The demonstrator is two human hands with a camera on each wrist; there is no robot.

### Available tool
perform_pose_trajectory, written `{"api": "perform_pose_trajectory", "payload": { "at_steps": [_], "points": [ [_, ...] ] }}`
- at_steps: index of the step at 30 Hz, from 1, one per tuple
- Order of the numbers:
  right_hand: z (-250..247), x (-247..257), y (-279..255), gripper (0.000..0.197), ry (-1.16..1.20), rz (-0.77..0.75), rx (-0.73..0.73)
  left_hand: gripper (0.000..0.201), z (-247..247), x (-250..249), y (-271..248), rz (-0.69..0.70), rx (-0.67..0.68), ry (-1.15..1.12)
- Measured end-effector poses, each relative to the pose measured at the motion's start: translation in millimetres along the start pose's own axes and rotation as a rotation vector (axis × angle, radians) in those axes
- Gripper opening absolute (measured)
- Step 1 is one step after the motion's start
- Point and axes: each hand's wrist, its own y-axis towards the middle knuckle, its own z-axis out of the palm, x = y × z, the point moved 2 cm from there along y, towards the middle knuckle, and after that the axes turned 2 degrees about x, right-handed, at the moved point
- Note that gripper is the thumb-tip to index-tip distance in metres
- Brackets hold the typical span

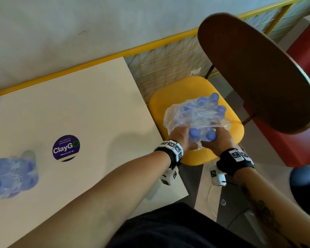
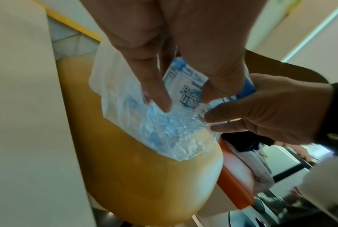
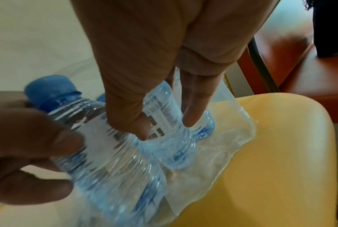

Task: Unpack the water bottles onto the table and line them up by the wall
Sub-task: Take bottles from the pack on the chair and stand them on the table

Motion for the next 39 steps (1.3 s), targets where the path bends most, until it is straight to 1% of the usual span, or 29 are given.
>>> {"api": "perform_pose_trajectory", "payload": {
  "at_steps": [1,3,5,7,8,9,10,11,12,15,17,19,21,25,29,32,33,35,37,39],
  "points": [
    [-2.2,1.5,-5.6,0.049,0.006,-0.015,-0.001,0.064,-3.1,0.1,-9.8,0.054,0.051,0.030],
    [-7.4,6.6,-22.7,0.057,-0.010,-0.046,-0.001,0.053,-11.3,3.6,-35.5,0.178,0.088,-0.011],
    [-8.3,15.4,-43.9,0.061,-0.055,-0.073,0.007,0.045,-21.0,13.8,-67.2,0.236,0.059,-0.106],
    [-1.9,31.3,-65.4,0.060,-0.115,-0.118,0.024,0.049,-35.9,31.4,-101.0,0.252,-0.002,-0.154],
    [-0.7,43.6,-76.5,0.059,-0.145,-0.136,0.043,0.052,-46.1,43.1,-115.4,0.251,-0.057,-0.135],
    [5.7,58.3,-86.2,0.058,-0.172,-0.178,0.053,0.054,-60.5,60.6,-131.9,0.235,-0.115,-0.098],
    [29.5,96.7,-98.4,0.057,-0.192,-0.248,0.094,0.054,-90.5,101.3,-165.0,0.196,-0.209,-0.040],
    [30.2,103.4,-105.9,0.056,-0.198,-0.257,0.109,0.054,-100.4,112.8,-172.3,0.170,-0.257,0.018],
    [47.7,133.0,-112.8,0.055,-0.211,-0.315,0.134,0.054,-125.2,145.6,-197.2,0.107,-0.321,0.081],
    [61.1,150.6,-124.9,0.060,-0.232,-0.338,0.190,0.053,-153.2,176.5,-218.1,-0.012,-0.365,0.212],
    [76.4,166.1,-127.6,0.060,-0.231,-0.384,0.224,0.051,-174.6,196.1,-230.3,-0.083,-0.425,0.284],
    [107.6,212.1,-135.8,0.060,-0.264,-0.463,0.300,0.048,-207.2,230.1,-258.6,-0.189,-0.507,0.345],
    [145.0,260.8,-144.2,0.062,-0.300,-0.534,0.384,0.047,-235.5,266.5,-287.1,-0.285,-0.553,0.380],
    [220.5,336.5,-162.2,0.065,-0.260,-0.609,0.458,0.055,-268.4,322.0,-327.0,-0.387,-0.566,0.362],
    [289.0,391.2,-175.5,0.063,-0.215,-0.655,0.500,0.057,-288.1,359.8,-341.8,-0.475,-0.534,0.357],
    [327.8,416.0,-181.8,0.061,-0.174,-0.652,0.508,0.064,-293.6,385.2,-344.0,-0.501,-0.499,0.319],
    [337.4,422.0,-183.4,0.059,-0.157,-0.647,0.506,0.063,-293.9,391.7,-343.1,-0.497,-0.492,0.297],
    [352.4,432.0,-185.9,0.057,-0.123,-0.637,0.487,0.054,-293.7,400.7,-340.3,-0.477,-0.487,0.267],
    [363.7,438.6,-186.7,0.059,-0.106,-0.629,0.470,0.047,-292.8,406.3,-337.3,-0.455,-0.472,0.266],
    [372.5,441.3,-187.0,0.060,-0.123,-0.623,0.464,0.048,-291.5,410.5,-335.6,-0.446,-0.439,0.292]
  ]
}}
